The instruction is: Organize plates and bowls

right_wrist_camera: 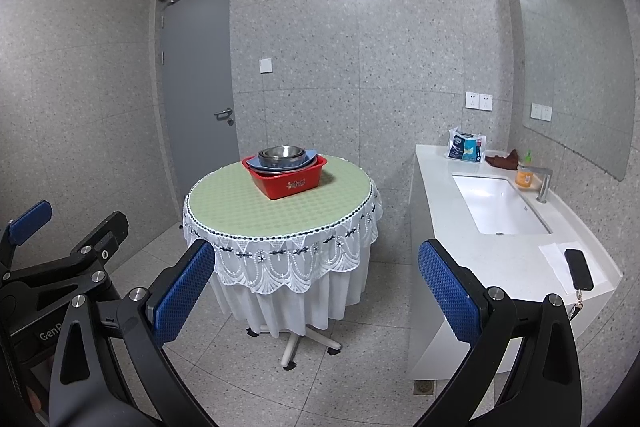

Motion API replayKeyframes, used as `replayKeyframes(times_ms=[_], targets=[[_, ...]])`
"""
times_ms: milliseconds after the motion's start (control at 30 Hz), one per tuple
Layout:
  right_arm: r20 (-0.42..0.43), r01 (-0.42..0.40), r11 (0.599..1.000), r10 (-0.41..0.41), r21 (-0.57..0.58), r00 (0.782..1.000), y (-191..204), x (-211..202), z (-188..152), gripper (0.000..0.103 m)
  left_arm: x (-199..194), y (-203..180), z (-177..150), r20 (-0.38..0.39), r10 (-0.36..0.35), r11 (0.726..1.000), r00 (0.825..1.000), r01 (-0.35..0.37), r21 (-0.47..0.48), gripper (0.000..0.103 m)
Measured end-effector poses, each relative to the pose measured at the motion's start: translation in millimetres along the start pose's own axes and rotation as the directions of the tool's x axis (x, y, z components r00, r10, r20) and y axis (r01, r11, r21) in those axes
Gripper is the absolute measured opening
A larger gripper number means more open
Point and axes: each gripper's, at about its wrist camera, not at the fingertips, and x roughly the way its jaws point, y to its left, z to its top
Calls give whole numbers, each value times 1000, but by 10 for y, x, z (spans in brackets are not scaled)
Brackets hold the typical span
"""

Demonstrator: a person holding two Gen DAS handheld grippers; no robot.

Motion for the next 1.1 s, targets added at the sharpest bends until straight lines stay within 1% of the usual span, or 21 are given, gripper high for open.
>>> replayKeyframes(times_ms=[767,1100], targets=[[0,-3,1000,3,-2,1000,-48,-9,34,103,64,25,-4,-2,-1,1000,1000,1,-2,102],[-1,-10,1000,10,0,1000,-78,19,33,103,99,-23,-8,3,6,1000,1000,-6,2,102]])
